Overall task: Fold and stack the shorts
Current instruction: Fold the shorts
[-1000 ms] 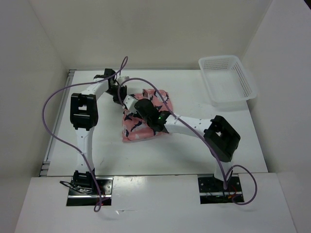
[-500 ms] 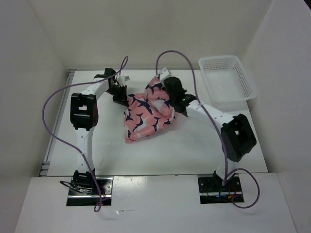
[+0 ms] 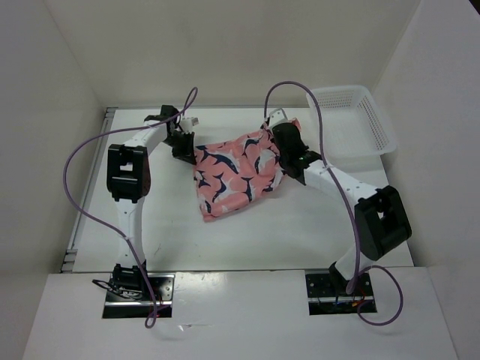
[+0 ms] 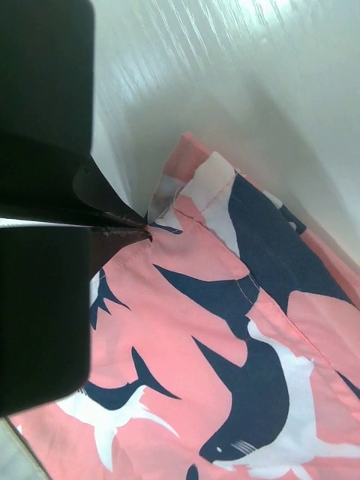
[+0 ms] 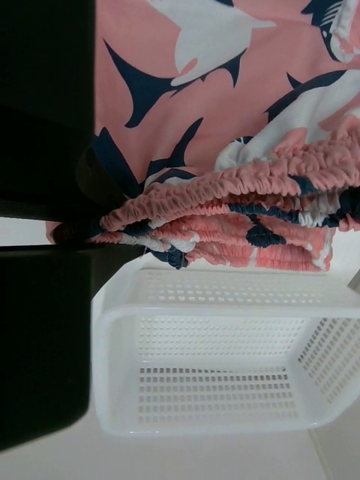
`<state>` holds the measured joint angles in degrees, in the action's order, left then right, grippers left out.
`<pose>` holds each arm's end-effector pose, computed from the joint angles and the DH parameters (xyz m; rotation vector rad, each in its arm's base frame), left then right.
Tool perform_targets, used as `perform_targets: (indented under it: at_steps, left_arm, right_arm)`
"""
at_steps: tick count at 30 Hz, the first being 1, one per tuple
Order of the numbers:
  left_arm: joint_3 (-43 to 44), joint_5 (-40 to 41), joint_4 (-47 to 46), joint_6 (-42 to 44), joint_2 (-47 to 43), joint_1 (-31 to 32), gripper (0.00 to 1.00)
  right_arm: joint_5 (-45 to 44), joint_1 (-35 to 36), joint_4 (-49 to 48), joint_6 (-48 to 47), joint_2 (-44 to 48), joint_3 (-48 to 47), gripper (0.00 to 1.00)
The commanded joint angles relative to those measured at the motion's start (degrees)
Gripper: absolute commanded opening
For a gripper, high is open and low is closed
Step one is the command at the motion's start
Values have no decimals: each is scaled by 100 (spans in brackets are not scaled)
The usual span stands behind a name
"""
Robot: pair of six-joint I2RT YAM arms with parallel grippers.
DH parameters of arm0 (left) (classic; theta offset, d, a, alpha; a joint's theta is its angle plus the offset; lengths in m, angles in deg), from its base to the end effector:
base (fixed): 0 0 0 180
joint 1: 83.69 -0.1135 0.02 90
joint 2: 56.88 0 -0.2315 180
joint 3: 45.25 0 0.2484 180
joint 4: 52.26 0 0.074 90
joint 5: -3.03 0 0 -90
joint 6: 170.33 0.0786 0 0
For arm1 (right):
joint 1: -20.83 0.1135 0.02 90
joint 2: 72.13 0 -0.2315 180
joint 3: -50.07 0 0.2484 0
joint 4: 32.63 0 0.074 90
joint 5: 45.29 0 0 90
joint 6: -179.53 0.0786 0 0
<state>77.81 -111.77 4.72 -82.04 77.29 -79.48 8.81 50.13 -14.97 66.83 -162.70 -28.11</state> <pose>0.4756 -0.0681 0.0968 0.1749 2.7146 -0.6239 0.3575 0.1478 0.2228 -0.5414 1.9632 -0.5810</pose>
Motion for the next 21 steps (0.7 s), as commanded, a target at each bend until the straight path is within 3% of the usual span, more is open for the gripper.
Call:
perform_targets:
  at_steps: [1,6,13,17,21]
  left_arm:
    - [-159,747,24,172,-110,-43,0]
    - [-211,1301,-29,172,-312,-263,0]
    - [-448,862,-29,172,-743,-114,10]
    - [-388,748,32,172,-752,19,19]
    - [-106,800,173,172,-690,80,41]
  right_arm:
    - [-84,-424,-210,134,162,109,0]
    - [354,-478,113,300,399,207,0]
    - [1418,-478,616,810,461,-39,0]
    - [1525,-145,616,662,408,-92,0]
    - [1472,-144,546,661,355,-215,0]
